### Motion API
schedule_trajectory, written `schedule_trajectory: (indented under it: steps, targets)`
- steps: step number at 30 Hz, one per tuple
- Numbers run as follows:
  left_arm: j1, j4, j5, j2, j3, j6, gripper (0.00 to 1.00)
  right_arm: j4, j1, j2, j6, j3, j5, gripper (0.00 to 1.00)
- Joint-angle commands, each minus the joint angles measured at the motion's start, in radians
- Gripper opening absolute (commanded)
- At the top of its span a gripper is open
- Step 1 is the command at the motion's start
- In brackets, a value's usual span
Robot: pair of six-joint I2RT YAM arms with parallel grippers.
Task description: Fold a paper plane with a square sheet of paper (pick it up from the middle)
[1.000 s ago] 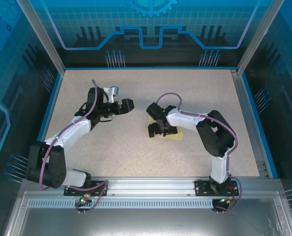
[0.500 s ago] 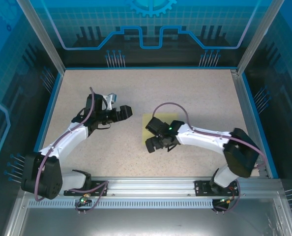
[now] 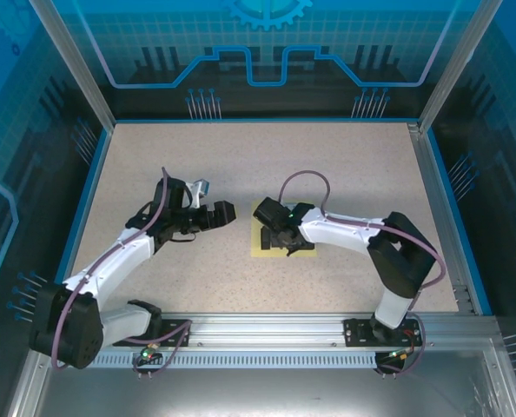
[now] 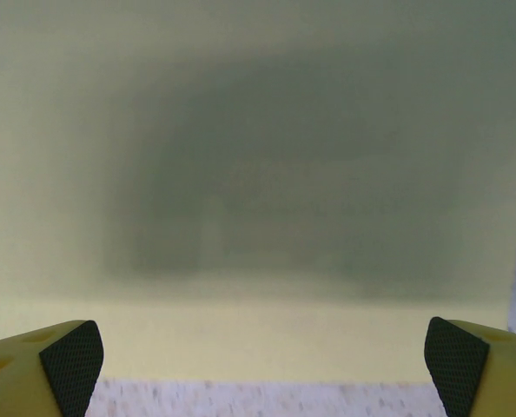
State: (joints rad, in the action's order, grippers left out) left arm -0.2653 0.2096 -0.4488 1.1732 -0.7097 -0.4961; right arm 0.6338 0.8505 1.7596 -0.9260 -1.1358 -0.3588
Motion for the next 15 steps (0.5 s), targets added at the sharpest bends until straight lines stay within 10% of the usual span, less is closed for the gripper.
schedule_trajectory:
  steps: [1,15]
  targets:
    - [-0.008,0.028,0.004,-0.015,0.023,-0.014,0.99,-0.047,-0.045,0.049,0.007,-0.046,0.018,0.99]
    - [-0.011,-0.003,-0.016,0.022,0.019,-0.016,0.99,-0.037,-0.096,0.212,0.073,-0.145,0.057,0.99]
